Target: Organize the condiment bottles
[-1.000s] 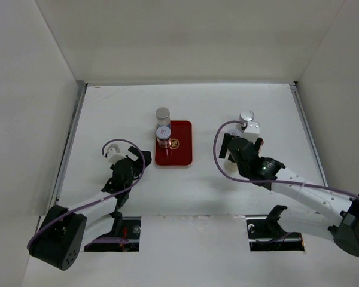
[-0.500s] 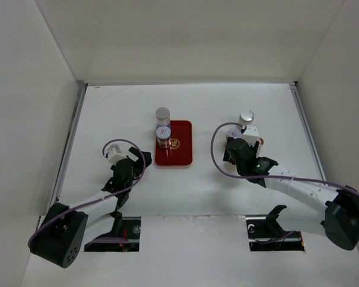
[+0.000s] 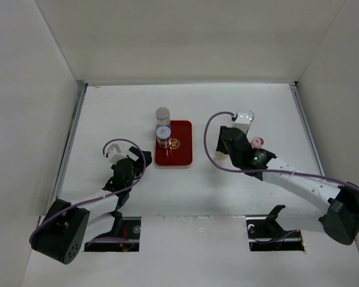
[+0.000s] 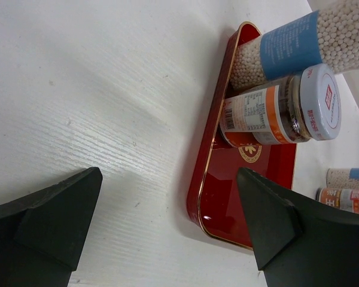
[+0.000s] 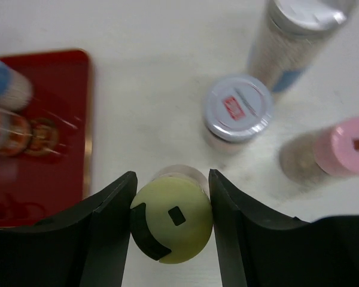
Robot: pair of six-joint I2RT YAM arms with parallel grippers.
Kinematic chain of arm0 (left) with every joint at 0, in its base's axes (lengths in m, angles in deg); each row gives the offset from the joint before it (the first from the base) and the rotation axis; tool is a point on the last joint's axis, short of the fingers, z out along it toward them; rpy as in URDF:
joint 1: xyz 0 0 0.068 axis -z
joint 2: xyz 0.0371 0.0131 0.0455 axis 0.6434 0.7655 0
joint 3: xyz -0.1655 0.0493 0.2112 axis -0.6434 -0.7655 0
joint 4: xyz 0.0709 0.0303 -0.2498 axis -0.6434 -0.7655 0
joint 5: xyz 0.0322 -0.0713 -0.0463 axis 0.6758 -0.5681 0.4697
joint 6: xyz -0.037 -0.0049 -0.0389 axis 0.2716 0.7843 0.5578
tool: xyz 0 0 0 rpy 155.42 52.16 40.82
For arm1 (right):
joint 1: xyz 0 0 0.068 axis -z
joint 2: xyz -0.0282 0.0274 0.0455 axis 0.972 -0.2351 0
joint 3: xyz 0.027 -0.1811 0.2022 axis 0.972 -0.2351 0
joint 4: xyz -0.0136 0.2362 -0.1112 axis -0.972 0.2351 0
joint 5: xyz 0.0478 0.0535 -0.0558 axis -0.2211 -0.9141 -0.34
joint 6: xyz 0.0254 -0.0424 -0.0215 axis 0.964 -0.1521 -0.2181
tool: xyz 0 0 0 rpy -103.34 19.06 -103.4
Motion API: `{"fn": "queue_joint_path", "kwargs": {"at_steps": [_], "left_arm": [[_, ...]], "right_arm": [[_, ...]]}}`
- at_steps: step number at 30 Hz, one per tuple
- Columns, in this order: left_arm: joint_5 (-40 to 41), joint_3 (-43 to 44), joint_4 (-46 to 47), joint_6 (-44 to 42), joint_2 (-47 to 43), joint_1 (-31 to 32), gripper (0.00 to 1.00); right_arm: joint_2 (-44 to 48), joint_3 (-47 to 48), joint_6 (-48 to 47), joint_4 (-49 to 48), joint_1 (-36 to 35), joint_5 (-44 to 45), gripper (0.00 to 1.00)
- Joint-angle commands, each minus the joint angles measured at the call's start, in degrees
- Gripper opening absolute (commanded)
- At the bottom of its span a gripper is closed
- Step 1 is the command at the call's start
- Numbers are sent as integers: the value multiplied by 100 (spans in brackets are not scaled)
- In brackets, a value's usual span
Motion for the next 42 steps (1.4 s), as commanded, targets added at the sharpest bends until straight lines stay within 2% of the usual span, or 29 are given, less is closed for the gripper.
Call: {"fn": "queue_joint_path", "kwargs": {"at_steps": [1,7,12,18,37,39,42], "left_arm": [[-73,63,204,57,75,-36,100],[-82,19,204,57,-39,-80,100],[-73,10,186,57,-30,-80,100],[-47,28,195,48,23,-36,100],[-64,54,204,48,128,-80,100],[-64,54,204,48,137,-80,100],[-82,45,204,48,84,-71,100]], "right_arm": [[-524,948,-433,-825,-151,-365,53],[-2229,2267,-803,-1599,-160,-1024,53],[-3329,3401,-1014,-1609,-73,-1376,53],[-4182,4158,-1181,-1538,51,-1561,53],[-4763,4290,-1155,-1802,271,-1579,56],[-4833,4326,-1146,-1802,271,-1579,59],[-4808,4282,-1076,-1802,262,-1579,71]]}}
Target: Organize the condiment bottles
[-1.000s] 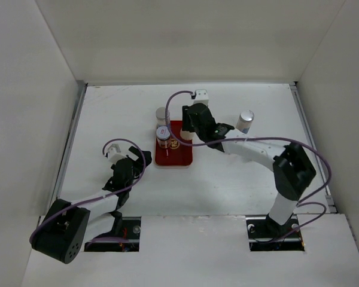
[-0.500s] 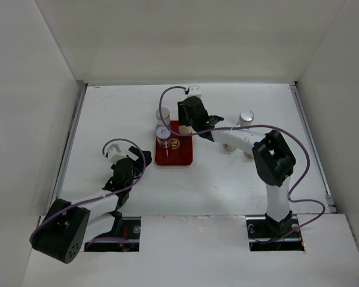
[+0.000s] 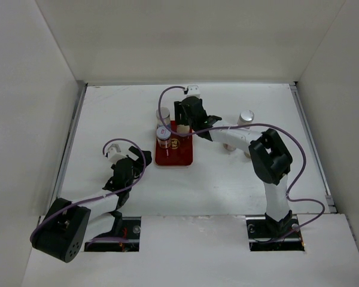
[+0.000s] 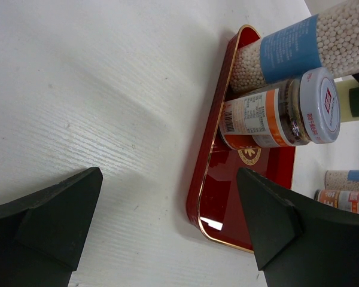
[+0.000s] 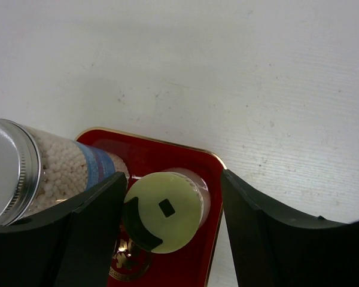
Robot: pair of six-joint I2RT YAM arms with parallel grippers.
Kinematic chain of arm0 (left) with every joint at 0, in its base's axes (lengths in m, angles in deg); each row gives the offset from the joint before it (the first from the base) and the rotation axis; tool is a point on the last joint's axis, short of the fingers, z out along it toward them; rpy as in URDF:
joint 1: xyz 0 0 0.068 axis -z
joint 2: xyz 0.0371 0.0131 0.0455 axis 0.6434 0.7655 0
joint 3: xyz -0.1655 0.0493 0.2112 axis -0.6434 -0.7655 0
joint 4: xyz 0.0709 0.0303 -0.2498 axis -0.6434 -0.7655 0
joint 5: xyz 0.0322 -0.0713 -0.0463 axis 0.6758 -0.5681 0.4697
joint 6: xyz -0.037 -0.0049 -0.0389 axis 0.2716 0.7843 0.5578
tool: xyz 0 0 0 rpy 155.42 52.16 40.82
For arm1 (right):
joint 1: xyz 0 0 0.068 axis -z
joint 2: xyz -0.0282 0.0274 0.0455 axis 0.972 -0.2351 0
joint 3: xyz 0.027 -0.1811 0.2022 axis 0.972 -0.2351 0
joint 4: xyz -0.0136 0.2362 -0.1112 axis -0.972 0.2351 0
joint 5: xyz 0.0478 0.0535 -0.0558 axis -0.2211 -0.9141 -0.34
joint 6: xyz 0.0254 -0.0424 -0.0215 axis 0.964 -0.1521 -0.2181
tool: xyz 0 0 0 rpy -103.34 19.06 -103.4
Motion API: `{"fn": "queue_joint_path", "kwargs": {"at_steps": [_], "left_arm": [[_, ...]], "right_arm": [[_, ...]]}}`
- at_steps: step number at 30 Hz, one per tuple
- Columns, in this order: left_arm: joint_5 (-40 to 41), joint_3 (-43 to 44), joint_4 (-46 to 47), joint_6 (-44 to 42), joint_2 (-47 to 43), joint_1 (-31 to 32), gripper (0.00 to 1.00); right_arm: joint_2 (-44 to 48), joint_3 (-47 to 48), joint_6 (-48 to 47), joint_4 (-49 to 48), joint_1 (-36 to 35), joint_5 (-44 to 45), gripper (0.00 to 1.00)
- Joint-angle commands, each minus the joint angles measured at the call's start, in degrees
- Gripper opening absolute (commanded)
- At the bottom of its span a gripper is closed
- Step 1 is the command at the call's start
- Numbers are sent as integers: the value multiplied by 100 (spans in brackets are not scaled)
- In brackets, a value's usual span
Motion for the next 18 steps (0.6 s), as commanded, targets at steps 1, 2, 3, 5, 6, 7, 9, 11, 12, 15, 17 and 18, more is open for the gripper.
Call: {"fn": "queue_joint_path", "kwargs": {"at_steps": [1,2,3,5,6,7,9,11,12,15,17,18], "left_arm": [[-47,45,75,37,-8,-34,100],[-38,54,75,37,1,-34,100],[-38,54,75,37,1,-34,100],[-56,45,75,37,-51,-34,100],[-56,45,75,37,-60,-34,100],[-56,37,75,37,-60,-34,100],[-47,36,75,37,-43,-34,100],[-56,37,75,37,-77,-34,100],[-56,28,75,37,-113,-16,100],[-47,36,75,37,-104,10,100],[-47,54,75,37,-52,28,100],[-64,54,75,37,-43,36,100]], "right_arm": [[21,223,61,-364,-31,-27,74],[82,214,70,-364,-31,-44,77],[143,197,70,-364,-31,-62,77],[458,31,105,-364,-31,-80,78],[608,-66,131,-364,-31,-71,78],[845,-224,149,-373,-31,-45,78],[1345,-610,167,-373,-31,43,78],[1917,-1189,237,-390,4,271,78],[2215,-1549,280,-390,47,429,78],[3068,-2656,509,-294,276,947,84],[3543,-3290,702,-180,478,1167,88],[3719,-3536,755,-127,583,1247,89]]}}
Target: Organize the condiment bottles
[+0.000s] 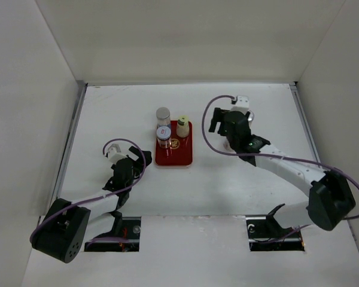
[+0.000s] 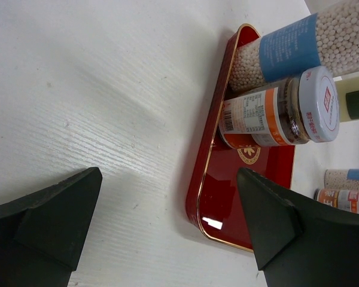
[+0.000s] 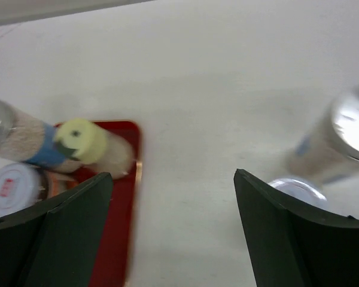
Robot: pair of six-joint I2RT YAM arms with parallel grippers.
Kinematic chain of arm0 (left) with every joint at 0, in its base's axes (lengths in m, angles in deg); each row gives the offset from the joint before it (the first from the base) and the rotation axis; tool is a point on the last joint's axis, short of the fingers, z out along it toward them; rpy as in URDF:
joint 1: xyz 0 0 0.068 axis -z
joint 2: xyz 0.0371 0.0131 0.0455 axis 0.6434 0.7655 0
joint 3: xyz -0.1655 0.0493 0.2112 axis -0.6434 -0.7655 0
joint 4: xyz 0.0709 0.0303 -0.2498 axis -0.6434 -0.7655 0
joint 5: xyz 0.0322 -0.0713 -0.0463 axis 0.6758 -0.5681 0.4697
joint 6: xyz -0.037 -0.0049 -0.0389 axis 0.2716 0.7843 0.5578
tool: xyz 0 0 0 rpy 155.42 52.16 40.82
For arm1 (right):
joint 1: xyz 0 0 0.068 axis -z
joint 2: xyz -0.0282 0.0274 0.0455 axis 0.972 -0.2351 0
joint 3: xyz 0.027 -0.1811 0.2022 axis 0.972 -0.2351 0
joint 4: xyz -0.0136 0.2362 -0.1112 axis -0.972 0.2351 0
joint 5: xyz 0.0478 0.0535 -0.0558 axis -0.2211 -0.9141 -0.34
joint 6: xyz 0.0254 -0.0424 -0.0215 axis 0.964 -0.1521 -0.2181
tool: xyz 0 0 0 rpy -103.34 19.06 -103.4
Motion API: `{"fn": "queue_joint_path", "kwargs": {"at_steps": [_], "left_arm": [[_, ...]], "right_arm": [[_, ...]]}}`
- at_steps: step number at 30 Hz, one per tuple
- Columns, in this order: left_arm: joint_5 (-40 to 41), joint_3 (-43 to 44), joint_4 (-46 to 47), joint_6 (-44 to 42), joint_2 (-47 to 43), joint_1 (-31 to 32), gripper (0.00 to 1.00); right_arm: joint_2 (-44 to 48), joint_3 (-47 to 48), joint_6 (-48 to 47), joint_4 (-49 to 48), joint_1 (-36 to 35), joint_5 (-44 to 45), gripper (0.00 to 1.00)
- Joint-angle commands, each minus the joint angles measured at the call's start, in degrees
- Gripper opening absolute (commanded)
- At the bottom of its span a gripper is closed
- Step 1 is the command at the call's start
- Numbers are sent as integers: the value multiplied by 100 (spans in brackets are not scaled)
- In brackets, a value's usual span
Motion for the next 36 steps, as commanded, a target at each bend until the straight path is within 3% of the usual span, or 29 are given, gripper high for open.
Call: {"fn": "queue_joint_path", "kwargs": {"at_steps": [1,6,12,18,21,24,30,36], "left_arm": [[-60,63,112,43,-6,28,100],[-60,107,121,35,126,-25,100],[-43,107,129,26,109,-43,100],[-60,124,147,26,223,-51,100],[-60,133,147,26,284,-51,100],[-78,133,147,26,285,-51,100],[-86,151,147,35,355,-60,100],[-122,124,209,35,302,-78,100]], "right_arm": [[422,-790,368,101,374,620,90],[565,-1214,483,259,778,454,94],[29,-987,255,101,1192,102,93],[-472,-749,211,-75,1227,-223,84],[-587,-687,211,-83,1227,-136,70],[-377,-722,88,-250,983,118,60],[265,-398,-44,-286,236,111,56],[-541,436,26,-286,-600,-188,57]]}}
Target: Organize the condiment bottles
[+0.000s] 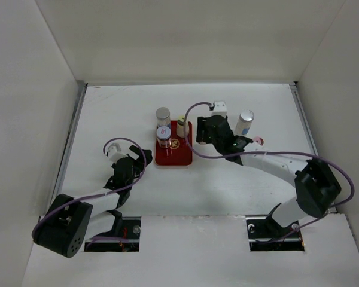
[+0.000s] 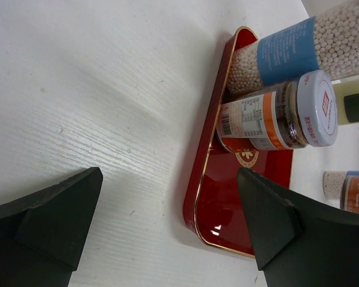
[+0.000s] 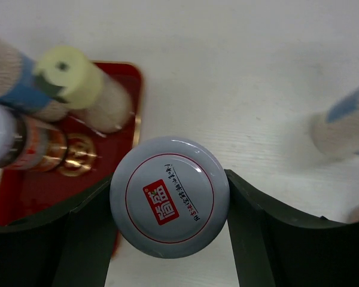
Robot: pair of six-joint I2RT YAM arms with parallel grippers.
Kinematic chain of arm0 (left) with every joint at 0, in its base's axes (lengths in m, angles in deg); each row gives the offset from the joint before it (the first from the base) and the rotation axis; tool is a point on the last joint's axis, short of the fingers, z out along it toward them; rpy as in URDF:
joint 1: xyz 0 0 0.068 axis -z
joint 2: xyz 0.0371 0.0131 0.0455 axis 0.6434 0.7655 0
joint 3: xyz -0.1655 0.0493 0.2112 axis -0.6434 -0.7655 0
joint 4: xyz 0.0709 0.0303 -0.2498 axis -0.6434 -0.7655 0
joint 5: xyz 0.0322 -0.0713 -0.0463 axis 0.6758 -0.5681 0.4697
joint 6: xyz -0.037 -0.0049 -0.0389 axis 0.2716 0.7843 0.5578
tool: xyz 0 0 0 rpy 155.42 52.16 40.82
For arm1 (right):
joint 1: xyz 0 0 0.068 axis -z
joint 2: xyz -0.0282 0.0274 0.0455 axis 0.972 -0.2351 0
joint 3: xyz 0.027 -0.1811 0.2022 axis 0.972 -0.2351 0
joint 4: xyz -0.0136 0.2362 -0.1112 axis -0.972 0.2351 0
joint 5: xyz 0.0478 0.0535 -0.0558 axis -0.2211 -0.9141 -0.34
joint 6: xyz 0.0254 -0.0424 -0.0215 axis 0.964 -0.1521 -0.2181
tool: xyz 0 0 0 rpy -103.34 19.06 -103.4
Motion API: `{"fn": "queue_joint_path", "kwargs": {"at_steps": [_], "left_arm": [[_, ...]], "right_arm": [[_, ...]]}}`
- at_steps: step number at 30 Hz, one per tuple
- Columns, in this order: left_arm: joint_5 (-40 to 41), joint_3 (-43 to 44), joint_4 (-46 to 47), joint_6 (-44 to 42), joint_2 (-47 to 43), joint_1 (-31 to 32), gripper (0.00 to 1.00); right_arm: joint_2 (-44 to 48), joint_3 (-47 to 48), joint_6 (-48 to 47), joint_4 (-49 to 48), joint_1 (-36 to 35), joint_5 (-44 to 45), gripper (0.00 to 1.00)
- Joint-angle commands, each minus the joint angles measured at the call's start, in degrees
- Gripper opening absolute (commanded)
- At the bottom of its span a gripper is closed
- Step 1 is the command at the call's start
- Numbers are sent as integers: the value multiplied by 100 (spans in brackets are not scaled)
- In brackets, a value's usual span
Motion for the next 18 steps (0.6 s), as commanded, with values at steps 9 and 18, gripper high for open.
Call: {"fn": "queue_joint_path", "kwargs": {"at_steps": [9,18], "left_arm": [[-166,6,-45,35,-138,-106,100],[-183,-12,-45,35,-217,-115,100]], "right_arm": [[-1495,1675,-22,-807,-686,-303,57],[-2199,2071,-13,-912,-686,-277,58]]}}
